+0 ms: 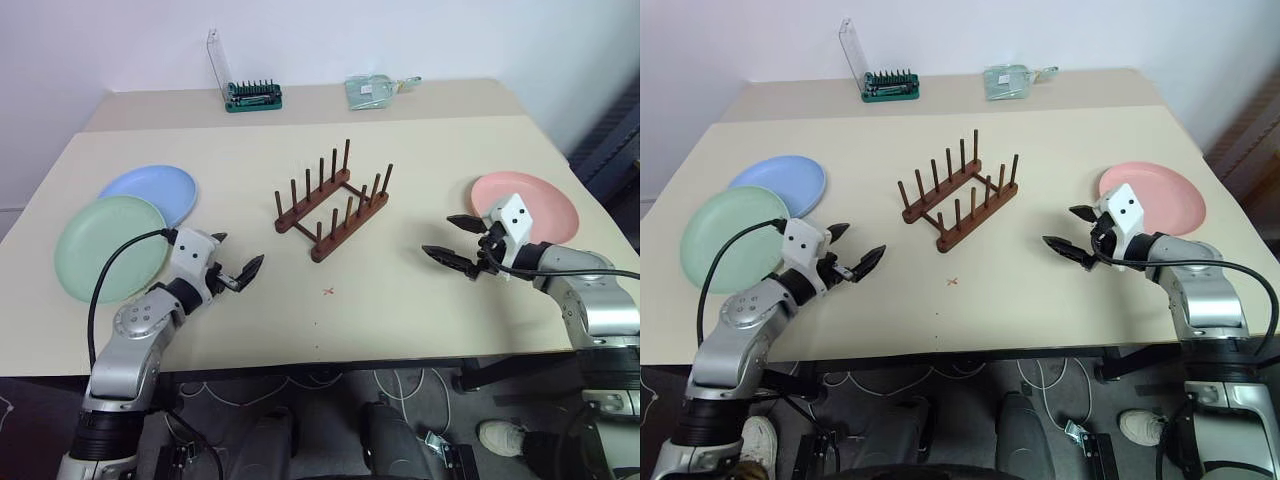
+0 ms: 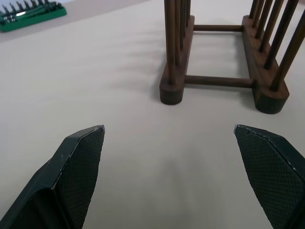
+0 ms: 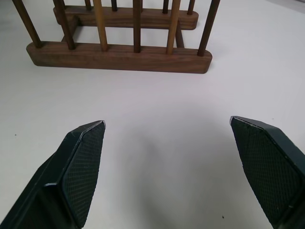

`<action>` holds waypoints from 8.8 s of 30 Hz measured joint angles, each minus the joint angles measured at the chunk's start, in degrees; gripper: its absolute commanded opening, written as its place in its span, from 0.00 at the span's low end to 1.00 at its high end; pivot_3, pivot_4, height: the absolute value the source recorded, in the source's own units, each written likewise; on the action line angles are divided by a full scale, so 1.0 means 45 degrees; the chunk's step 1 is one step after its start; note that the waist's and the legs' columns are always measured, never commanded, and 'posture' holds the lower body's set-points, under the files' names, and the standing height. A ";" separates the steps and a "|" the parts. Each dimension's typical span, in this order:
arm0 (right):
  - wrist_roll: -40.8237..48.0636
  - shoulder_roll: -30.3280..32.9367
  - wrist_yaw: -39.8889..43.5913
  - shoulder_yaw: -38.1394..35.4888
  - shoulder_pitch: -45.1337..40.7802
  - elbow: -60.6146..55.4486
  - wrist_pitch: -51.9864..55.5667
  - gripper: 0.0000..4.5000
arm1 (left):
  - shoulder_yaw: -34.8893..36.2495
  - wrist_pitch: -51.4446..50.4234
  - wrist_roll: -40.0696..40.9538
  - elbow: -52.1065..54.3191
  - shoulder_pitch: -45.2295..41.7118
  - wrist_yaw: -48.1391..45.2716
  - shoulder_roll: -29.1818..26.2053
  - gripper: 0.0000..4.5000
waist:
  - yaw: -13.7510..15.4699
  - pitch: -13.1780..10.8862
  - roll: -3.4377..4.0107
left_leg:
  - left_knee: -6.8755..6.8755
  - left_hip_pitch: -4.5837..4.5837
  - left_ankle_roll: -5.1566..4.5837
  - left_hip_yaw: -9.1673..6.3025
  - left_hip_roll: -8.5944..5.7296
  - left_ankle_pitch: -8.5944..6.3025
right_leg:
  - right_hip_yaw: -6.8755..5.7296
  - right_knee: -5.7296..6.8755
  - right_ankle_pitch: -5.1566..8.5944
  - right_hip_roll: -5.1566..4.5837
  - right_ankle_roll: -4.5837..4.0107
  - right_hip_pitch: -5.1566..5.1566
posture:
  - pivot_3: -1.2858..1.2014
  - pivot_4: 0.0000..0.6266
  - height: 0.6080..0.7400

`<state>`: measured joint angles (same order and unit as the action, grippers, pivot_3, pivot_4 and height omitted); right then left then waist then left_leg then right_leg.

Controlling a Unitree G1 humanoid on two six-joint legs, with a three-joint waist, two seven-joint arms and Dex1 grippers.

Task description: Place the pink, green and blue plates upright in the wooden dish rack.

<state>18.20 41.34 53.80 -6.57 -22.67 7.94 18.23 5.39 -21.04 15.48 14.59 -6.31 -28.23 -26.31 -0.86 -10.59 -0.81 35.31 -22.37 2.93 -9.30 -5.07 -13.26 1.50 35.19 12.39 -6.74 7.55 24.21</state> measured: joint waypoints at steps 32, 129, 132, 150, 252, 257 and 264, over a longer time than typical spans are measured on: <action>0.0034 -0.1084 -0.1482 0.0506 0.1551 -0.2551 0.0435 0.95 | -0.3244 -0.0124 -0.1381 -0.2301 -0.2005 -0.1293 0.0719 1.00 | 0.0057 0.0004 0.0004 | 0.0007 -0.0003 0.0000 -0.0002 -0.0006 0.0000 | -0.0001 -0.0002 0.0000 -0.0001 0.0000 -0.0004 | 0.52 0.24 1.00; -0.3703 -0.1508 -0.4588 0.1542 0.0797 -0.0132 -0.0919 0.00 | -0.3971 0.2540 -0.3077 -0.6535 -0.4576 -0.1374 0.1659 0.05 | -0.0039 0.0070 0.0085 | 0.0047 0.0138 -0.0036 -0.0021 -0.0018 -0.0022 | -0.0005 -0.0008 0.0016 0.0000 0.0034 -0.0174 | 0.52 0.24 1.00; -0.3199 -0.0636 -0.3953 0.0712 0.1188 -0.0744 -0.0701 0.05 | -0.3709 0.2548 -0.2265 -0.5814 -0.3966 -0.2145 0.1663 0.04 | 0.0010 0.0066 0.0085 | 0.0034 0.0131 -0.0038 -0.0025 -0.0017 -0.0023 | -0.0006 -0.0013 0.0019 -0.0002 0.0037 -0.0171 | 0.52 0.24 1.00; -0.5821 0.1290 -0.5437 0.1149 -0.1000 0.5261 -0.2839 0.31 | -0.4022 0.1225 -0.0224 -0.2446 -0.3261 -0.4722 0.1528 0.04 | -0.0003 0.0059 0.0088 | 0.0021 0.0137 -0.0041 0.0002 -0.0017 -0.0024 | 0.0001 -0.0028 0.0025 -0.0009 0.0036 -0.0173 | 0.52 0.24 1.00; -0.1020 -0.2439 -0.0417 0.4350 -0.4939 -0.2018 -0.1136 0.91 | 0.9081 -0.2504 0.2826 -0.2639 -0.2585 0.8355 0.1289 0.99 | -0.0015 0.0028 -0.0025 | 0.0002 -0.0010 -0.0005 -0.0039 -0.0017 -0.0007 | -0.0013 -0.0002 0.0012 -0.0004 0.0029 0.0008 | 0.52 0.24 1.00; -0.1293 -0.2764 -0.0187 0.4352 -0.4937 -0.1475 -0.1606 0.91 | 0.9532 -0.3997 0.3788 -0.2716 -0.2104 0.9547 0.2354 0.99 | -0.0012 0.0035 -0.0050 | 0.0000 -0.0007 -0.0001 -0.0040 -0.0014 -0.0005 | -0.0014 0.0006 0.0009 0.0001 0.0025 0.0012 | 0.52 0.24 1.00; -0.1547 -0.2857 -0.0108 0.4311 -0.4689 -0.1413 -0.1936 0.91 | 0.9905 -0.3797 0.4432 -0.3014 -0.2169 0.9978 0.2424 0.69 | 0.0010 0.0040 -0.0067 | -0.0001 -0.0006 0.0000 -0.0037 -0.0015 -0.0005 | -0.0013 0.0005 0.0008 0.0000 0.0022 0.0011 | 0.52 0.24 1.00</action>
<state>11.24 28.49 53.31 12.83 -43.77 1.58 9.52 49.97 -38.13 35.43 1.03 -16.07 16.67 -15.40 -0.82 -10.41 -1.11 35.31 -22.39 2.93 -9.47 -5.14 -13.28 1.44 35.21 12.43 -6.74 7.65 24.26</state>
